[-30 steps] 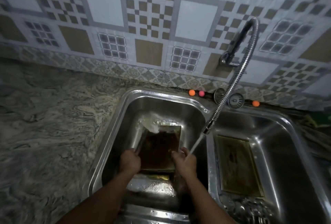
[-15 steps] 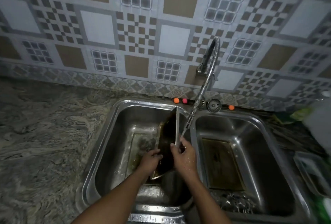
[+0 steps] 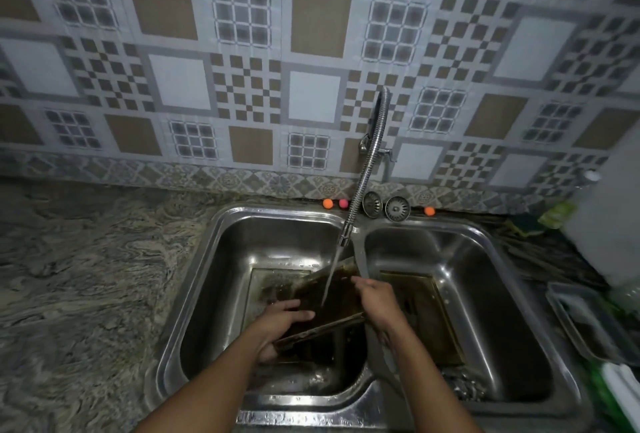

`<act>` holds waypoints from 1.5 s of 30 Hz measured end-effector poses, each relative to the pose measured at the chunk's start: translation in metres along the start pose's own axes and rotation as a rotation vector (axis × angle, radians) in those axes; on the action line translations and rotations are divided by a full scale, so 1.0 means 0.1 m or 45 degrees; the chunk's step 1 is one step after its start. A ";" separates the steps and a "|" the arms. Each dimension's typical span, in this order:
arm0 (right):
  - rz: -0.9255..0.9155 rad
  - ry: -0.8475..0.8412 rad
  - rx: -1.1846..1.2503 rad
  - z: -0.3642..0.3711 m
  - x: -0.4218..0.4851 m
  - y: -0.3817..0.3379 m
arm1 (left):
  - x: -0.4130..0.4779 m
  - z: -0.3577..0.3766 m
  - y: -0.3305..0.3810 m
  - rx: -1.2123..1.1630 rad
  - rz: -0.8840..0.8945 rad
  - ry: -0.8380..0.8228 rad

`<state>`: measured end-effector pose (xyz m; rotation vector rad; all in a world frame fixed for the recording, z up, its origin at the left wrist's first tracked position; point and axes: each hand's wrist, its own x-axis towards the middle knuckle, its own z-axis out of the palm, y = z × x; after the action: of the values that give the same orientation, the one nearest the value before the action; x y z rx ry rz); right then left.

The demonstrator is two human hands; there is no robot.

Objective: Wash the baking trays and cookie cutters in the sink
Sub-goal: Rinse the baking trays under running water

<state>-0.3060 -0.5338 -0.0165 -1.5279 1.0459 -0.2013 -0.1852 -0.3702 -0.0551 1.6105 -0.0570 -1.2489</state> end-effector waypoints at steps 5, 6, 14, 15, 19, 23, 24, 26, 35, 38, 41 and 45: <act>-0.004 -0.087 -0.154 -0.07 -0.05 -0.05 | -0.08 -0.01 -0.02 -0.071 0.010 0.046; -0.009 -0.123 -0.267 -0.05 -0.04 -0.01 | -0.07 -0.02 -0.02 -0.070 0.038 0.098; -0.600 -0.108 -1.495 0.36 -0.12 0.18 | -0.18 0.03 0.05 0.307 0.386 0.467; -0.628 -0.153 -1.399 0.44 -0.11 0.19 | -0.18 0.03 0.08 0.325 0.404 0.496; -0.491 -0.291 -0.947 0.60 -0.03 0.17 | -0.16 0.00 0.16 0.384 0.432 0.571; -0.396 -0.187 -0.831 0.71 0.16 0.18 | -0.26 0.02 0.21 0.578 0.503 0.614; -0.398 -0.156 -0.837 0.75 0.21 0.14 | -0.26 0.01 0.23 0.616 0.530 0.611; -0.445 -0.060 -0.860 0.82 0.29 0.02 | -0.26 0.01 0.25 0.638 0.564 0.579; -0.771 -0.058 -0.694 0.99 0.77 -0.50 | -0.17 0.03 0.43 0.448 0.764 0.469; -1.113 -0.395 -0.795 0.94 0.62 -0.40 | -0.05 0.01 0.49 0.302 0.815 0.494; -1.223 -0.433 -0.773 0.67 0.51 -0.21 | 0.05 0.03 0.50 0.103 0.773 0.599; -0.904 -0.029 -0.946 0.24 0.59 -0.10 | 0.15 0.12 0.42 0.075 0.749 0.591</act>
<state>-0.2508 -0.5592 -0.0396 -2.5421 0.5231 -0.3004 -0.1653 -0.4056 -0.0335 1.7274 -0.2567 -0.4173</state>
